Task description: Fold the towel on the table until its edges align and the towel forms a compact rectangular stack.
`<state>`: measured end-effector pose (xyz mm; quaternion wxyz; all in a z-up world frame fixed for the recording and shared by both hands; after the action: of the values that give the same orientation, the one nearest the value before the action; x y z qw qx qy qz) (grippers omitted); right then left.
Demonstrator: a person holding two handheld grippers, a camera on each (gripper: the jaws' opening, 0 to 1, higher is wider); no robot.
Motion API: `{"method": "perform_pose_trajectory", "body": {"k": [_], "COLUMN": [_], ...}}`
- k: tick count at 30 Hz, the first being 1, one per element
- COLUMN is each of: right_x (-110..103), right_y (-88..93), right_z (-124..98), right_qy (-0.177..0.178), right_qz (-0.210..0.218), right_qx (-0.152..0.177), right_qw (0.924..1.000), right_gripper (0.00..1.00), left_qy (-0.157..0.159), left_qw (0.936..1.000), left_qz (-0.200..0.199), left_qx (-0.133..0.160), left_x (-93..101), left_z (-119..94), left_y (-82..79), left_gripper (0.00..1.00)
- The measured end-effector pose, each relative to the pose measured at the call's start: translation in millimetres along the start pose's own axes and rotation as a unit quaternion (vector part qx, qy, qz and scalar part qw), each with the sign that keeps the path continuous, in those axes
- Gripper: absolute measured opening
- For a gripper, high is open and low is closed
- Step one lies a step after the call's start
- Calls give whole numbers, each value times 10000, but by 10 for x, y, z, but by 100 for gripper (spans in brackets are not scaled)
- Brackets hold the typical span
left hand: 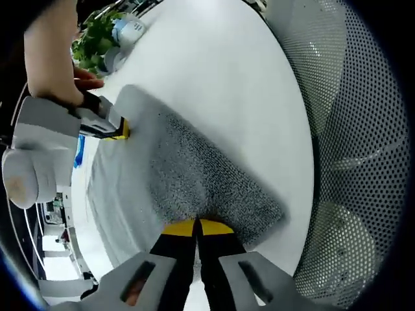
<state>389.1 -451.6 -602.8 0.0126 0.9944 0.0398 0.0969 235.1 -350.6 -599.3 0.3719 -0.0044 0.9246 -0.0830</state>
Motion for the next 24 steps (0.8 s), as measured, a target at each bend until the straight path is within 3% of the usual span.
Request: {"method": "perform_pose_trajectory", "body": {"k": [5, 14, 19, 23, 24], "right_x": [-53, -163, -207, -245, -265], "right_y": [85, 178, 253, 288, 298], "right_z": [-7, -17, -28, -23, -17], "right_qy": [-59, 199, 313, 532, 669], "right_qz": [243, 598, 1104, 1219, 1533], "right_qx": [101, 504, 1085, 1437, 1549], "right_qw": [9996, 9967, 9875, 9806, 9737], "right_gripper": [0, 0, 0, 0, 0], "left_qy": [11, 57, 79, 164, 212], "left_qw": [9999, 9991, 9972, 9925, 9889], "left_qz": [-50, -364, -716, -1194, -1459], "left_qx": [147, 203, 204, 205, 201], "left_x": [-4, -16, -28, -39, -48], "left_z": [0, 3, 0, 9, 9], "left_y": [31, 42, 54, 77, 90], "left_gripper": [1, 1, 1, 1, 1]}}
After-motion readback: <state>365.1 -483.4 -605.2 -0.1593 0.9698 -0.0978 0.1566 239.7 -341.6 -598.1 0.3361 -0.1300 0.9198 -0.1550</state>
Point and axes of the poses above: the point that each gripper's makers call its tool centre point, and the gripper's own axes: z roughly forward along the fingers, x roughly to its right, y roughly out of its underside, the point moved 7 cm from there along -z, roughly backward along the fingers, and after that the axes turned 13 degrees about -y, right-handed, at the moved point
